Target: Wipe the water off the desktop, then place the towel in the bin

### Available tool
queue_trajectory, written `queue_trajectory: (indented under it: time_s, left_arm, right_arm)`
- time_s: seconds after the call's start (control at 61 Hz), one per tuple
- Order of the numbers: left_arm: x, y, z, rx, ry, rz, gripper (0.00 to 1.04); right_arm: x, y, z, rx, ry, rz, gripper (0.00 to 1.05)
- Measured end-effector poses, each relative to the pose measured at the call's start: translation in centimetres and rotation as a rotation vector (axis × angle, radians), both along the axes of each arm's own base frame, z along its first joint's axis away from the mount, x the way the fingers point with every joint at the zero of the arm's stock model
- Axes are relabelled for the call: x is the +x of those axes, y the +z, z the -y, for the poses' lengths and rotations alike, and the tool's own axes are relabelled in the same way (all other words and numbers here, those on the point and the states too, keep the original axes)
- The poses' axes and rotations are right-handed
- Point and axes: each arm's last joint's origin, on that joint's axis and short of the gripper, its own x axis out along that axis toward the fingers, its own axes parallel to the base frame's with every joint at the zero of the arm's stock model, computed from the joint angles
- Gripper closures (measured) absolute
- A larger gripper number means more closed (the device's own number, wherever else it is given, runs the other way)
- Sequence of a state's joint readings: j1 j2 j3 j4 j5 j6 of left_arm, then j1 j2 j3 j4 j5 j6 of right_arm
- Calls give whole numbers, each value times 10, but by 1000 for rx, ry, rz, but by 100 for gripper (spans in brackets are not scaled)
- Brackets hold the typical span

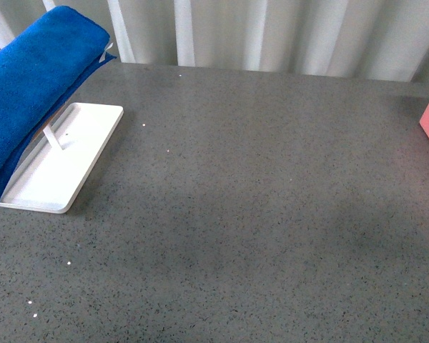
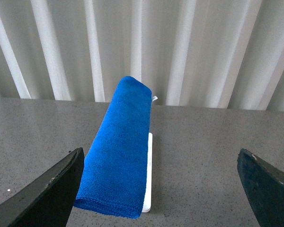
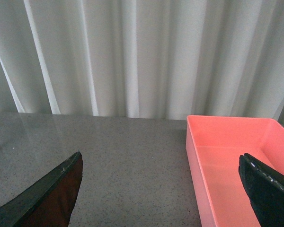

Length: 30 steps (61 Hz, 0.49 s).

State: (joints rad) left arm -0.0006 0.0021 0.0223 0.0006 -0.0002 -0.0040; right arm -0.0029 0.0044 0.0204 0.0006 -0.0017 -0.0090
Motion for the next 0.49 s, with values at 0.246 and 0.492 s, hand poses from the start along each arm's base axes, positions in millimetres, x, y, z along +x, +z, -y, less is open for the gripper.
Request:
queue_trajectory:
  time_s: [0.246, 0.492]
  left_arm:
    - [0, 0, 0, 0, 0, 0, 7]
    - [23, 15, 1, -117, 15, -171, 7]
  right_arm:
    - [0, 0, 0, 0, 0, 0, 7]
    - [0, 0, 0, 0, 0, 1, 7]
